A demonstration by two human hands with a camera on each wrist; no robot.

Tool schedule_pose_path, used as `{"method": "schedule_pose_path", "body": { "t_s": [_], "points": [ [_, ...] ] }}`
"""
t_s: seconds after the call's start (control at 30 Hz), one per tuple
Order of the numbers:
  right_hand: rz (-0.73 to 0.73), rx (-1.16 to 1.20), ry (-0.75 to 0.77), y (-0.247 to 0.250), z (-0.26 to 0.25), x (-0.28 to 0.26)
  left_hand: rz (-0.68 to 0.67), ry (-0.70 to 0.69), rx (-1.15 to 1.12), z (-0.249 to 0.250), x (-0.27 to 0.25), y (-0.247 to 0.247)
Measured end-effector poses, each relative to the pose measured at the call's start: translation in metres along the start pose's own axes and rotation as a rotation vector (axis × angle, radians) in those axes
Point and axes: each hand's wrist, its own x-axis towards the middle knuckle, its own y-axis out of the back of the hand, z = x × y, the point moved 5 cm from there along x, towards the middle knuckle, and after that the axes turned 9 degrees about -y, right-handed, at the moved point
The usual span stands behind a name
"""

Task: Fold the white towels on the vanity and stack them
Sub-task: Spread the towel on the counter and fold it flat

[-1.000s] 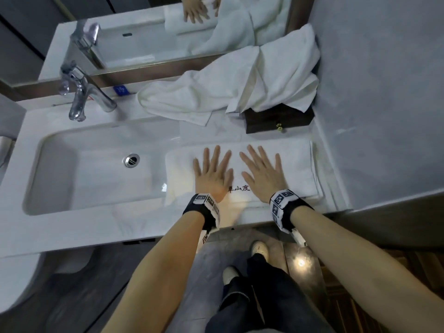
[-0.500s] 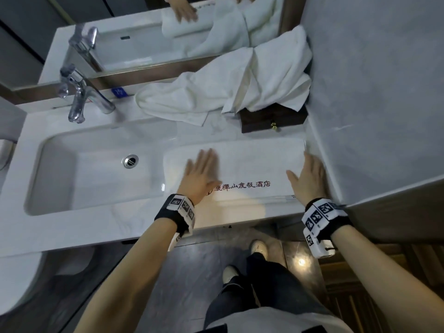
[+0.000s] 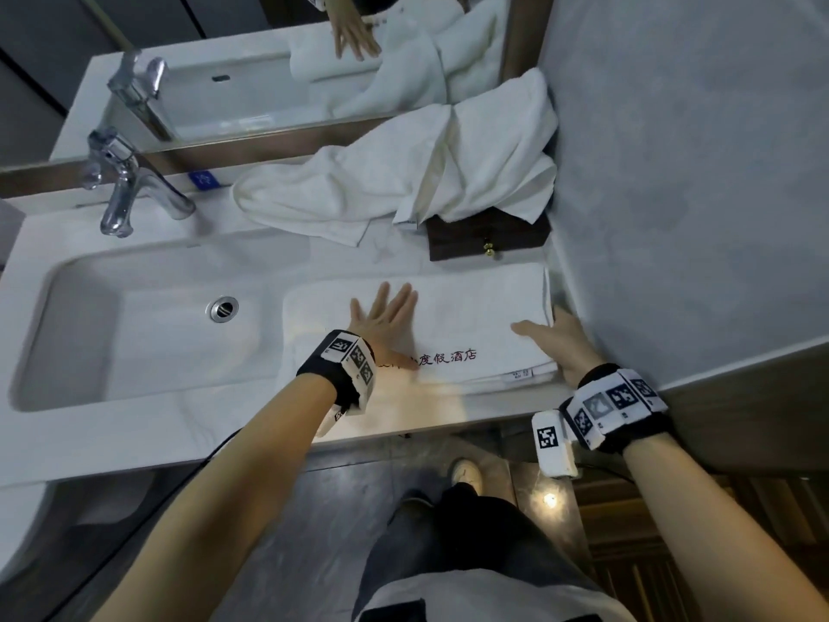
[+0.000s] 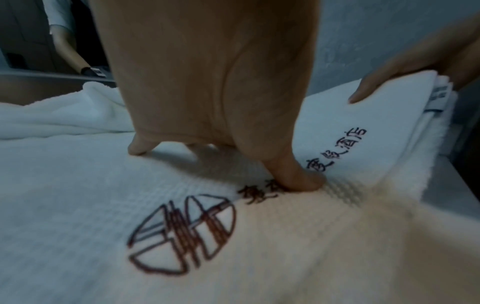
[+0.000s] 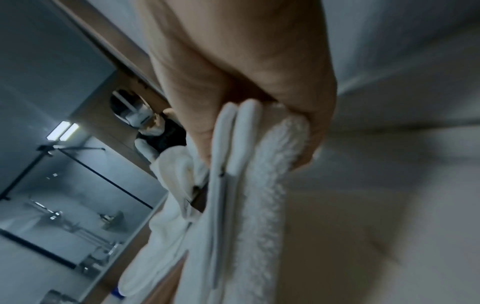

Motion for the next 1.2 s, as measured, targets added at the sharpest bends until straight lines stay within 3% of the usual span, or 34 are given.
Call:
{"method": "schedule_pose_path", "body": {
  "t_s": [0.27,0.43,0.53,0.67,0.73,0.83,0.9,1.0,1.07,1.2],
  "points": [
    [-0.12,0.138,0.239,-0.003,-0.061,-0.029,0.088,0.038,-0.074,0.023,0.033,0.007],
    [-0.204,-0.06,0.385,-0.037,-0.093,-0.053,0.145,-0.06,-0.083,0.033,0.042,0.017],
    [-0.192,-0.152,0.433,-0.055,-0.105,-0.062,0.201,-0.115,-0.157,0.013,0.024,0.021],
    [-0.181,-0.252,0.451,-0.079,-0.115,-0.071,0.427,0.054,-0.247,-0.057,-0.031,0.017],
    [-0.177,-0.305,0.474,-0.098,-0.118,-0.075,0.464,0.165,-0.323,-0.086,-0.057,0.005],
    [-0.17,-0.411,0.489,-0.129,-0.121,-0.078,0.539,0.218,-0.33,-0.099,-0.079,-0.007],
    [-0.162,-0.448,0.473,-0.144,-0.123,-0.077,0.593,0.103,-0.189,-0.083,-0.081,-0.006],
    [-0.149,-0.447,0.443,-0.154,-0.127,-0.074,0.508,-0.351,-0.051,-0.026,-0.071,-0.003],
    [-0.133,-0.432,0.43,-0.15,-0.13,-0.073,0.422,-0.542,-0.051,0.007,-0.062,-0.002],
    [-0.061,-0.395,0.384,-0.117,-0.134,-0.07,0.325,-0.517,-0.006,0.029,-0.037,0.002]
  ]
}}
